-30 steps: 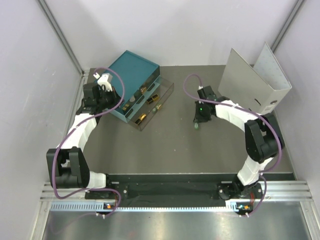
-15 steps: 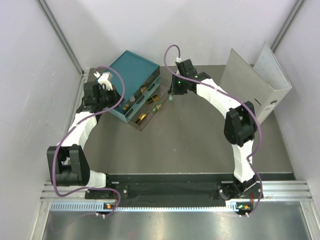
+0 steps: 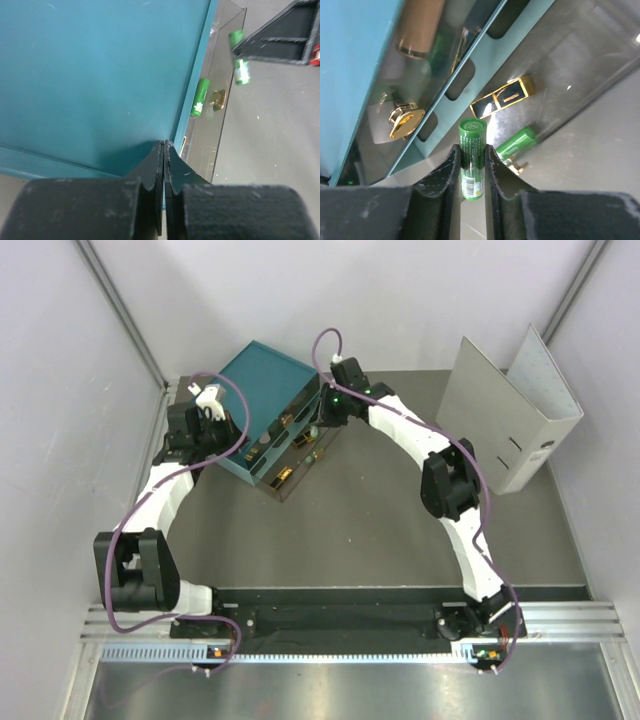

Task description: Organize the makeup

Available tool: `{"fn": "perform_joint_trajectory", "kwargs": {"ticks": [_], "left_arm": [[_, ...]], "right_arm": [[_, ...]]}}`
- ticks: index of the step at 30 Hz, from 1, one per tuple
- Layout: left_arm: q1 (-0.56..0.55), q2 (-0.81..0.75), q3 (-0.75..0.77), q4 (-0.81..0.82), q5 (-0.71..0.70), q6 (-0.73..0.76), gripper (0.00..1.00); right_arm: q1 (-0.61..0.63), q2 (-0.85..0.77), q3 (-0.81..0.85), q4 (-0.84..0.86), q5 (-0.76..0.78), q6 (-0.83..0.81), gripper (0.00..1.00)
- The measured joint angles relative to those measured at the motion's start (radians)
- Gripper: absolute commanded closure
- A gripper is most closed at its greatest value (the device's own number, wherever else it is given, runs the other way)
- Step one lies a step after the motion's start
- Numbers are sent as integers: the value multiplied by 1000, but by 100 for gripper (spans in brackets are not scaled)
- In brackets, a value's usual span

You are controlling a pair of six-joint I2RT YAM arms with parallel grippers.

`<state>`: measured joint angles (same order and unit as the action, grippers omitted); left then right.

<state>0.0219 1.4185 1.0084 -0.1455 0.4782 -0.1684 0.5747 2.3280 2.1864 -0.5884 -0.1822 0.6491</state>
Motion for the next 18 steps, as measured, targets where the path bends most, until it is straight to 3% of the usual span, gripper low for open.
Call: {"fn": "perform_joint_trajectory", "kwargs": {"ticks": [5, 18], "left_arm": [[0, 5, 6, -8, 0, 3, 100], [0, 3, 8, -12, 1, 3, 100]], "right_arm": [[12, 31, -1, 3, -14, 22, 51], [20, 6, -94, 83, -22, 23, 44]]}}
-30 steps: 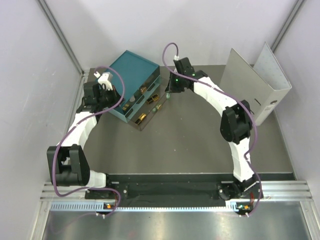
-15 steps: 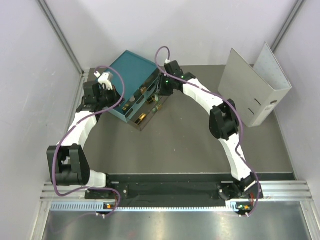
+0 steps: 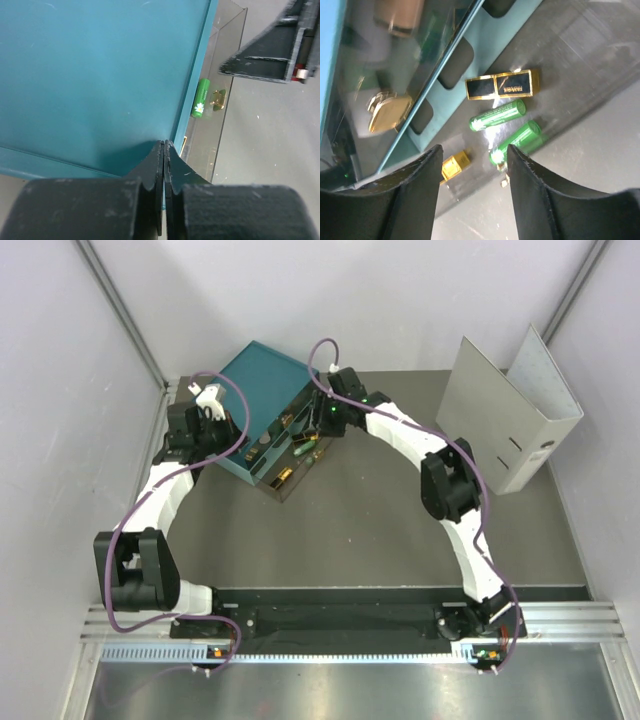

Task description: Organize the makeup

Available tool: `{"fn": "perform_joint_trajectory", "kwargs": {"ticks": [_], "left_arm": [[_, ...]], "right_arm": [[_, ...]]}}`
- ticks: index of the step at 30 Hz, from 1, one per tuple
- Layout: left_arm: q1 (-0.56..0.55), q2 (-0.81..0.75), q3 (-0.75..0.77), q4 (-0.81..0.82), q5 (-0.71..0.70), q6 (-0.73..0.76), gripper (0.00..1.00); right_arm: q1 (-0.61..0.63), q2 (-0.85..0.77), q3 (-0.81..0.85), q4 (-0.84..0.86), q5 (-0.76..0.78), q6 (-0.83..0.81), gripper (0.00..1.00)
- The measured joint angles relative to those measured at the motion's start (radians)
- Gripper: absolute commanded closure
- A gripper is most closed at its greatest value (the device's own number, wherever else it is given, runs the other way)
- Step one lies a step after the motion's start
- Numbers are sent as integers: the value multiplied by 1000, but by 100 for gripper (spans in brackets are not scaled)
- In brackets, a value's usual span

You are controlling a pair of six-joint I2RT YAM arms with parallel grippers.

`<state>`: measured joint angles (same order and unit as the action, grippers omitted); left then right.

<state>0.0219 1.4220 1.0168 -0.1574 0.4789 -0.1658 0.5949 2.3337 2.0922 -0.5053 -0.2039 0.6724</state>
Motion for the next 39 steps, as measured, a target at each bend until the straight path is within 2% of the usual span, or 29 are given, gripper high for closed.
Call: {"fn": "perform_joint_trajectory", "kwargs": {"ticks": [8, 9, 10, 18, 28, 39], "left_arm": [[0, -5, 0, 0, 0, 0, 100], [0, -5, -1, 0, 0, 0, 100], [0, -6, -2, 2, 0, 0, 100], [0, -6, -7, 9, 0, 0, 100], [0, -6, -17, 21, -1, 0, 100], [0, -6, -17, 23, -1, -1, 100]], "right_arm": [[1, -181, -169, 0, 41, -86, 26], [1, -209, -190, 3, 45, -103, 20], [1, -232, -206, 1, 48, -116, 1], [6, -378, -360, 7, 71, -247, 0], [47, -394, -524, 3, 102, -404, 0], [62, -393, -600, 192, 47, -509, 0]]}}
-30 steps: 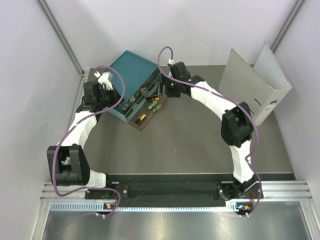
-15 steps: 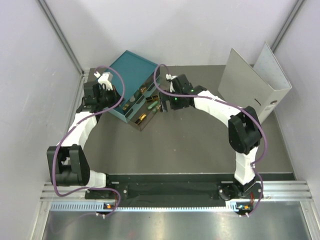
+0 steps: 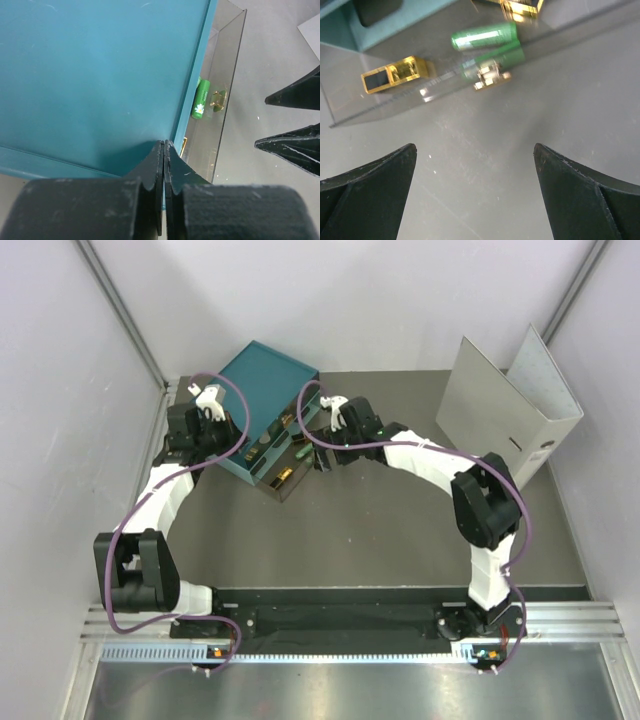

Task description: Organize the makeup

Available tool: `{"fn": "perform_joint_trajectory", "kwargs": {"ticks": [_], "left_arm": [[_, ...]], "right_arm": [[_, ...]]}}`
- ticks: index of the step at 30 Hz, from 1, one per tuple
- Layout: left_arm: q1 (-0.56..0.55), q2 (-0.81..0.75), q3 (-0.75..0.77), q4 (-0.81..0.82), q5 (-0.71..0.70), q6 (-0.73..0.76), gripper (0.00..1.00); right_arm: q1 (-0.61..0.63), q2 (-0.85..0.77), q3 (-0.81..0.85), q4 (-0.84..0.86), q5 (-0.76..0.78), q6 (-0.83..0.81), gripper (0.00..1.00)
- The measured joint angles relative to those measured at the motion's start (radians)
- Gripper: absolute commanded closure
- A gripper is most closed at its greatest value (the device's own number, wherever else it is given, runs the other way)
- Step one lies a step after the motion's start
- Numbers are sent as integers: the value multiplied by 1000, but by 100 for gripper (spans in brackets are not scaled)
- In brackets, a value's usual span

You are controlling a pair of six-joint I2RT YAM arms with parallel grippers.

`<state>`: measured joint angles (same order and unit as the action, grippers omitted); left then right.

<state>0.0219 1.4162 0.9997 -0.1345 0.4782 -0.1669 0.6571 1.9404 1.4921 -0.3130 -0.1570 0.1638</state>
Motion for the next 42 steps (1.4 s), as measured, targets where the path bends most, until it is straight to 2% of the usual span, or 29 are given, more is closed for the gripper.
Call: {"fn": "perform_joint_trajectory", "kwargs": {"ticks": [9, 23, 42], "left_arm": [[0, 0, 2, -2, 0, 0, 100], [0, 7, 18, -23, 0, 0, 100], [0, 9, 27, -35, 0, 0, 100]], "right_arm": [[4, 85, 56, 63, -18, 0, 0], [30, 240, 246, 62, -19, 43, 0], [90, 395, 441, 195, -8, 90, 0]]}}
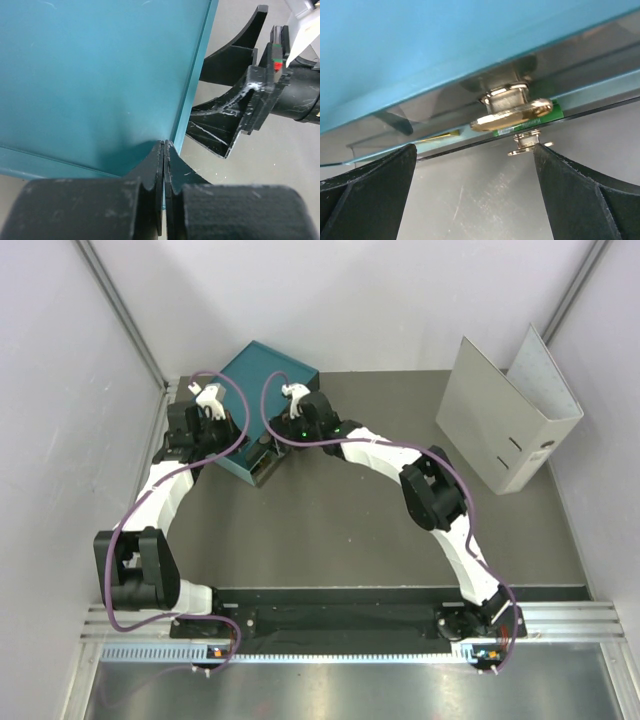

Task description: Organize the makeup

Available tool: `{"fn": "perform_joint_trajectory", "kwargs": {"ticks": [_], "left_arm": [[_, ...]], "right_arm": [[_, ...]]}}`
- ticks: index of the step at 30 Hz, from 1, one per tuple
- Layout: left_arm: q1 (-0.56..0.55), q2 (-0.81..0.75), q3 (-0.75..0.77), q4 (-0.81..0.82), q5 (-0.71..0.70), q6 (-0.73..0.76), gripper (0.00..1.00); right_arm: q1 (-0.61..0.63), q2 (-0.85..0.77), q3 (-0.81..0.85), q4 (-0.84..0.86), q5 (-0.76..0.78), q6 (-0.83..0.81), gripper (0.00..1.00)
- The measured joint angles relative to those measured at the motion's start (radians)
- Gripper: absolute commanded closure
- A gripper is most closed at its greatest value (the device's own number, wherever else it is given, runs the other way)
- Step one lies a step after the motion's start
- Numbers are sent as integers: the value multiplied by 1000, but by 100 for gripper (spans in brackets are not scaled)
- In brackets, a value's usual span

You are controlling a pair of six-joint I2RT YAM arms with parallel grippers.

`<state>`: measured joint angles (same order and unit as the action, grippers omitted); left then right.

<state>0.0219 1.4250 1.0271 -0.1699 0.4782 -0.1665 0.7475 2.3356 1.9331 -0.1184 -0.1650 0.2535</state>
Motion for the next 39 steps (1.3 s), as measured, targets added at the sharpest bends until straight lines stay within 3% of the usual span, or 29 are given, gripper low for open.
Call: {"fn": "perform_joint_trajectory", "kwargs": {"ticks": [25, 29, 34, 39], "left_arm": [[0, -3, 0, -2, -3, 0, 100], [0, -3, 0, -2, -3, 0, 100], [0, -12, 0, -5, -6, 1, 93], [0, -35, 6, -47, -32, 5, 77]], "right_arm": [[-4, 11, -153, 383, -402, 111, 0], [-3, -35, -272, 453, -420, 114, 0], [-2, -172, -422, 452, -420, 90, 0], [-2, -370, -491, 427, -394, 29, 0]]}}
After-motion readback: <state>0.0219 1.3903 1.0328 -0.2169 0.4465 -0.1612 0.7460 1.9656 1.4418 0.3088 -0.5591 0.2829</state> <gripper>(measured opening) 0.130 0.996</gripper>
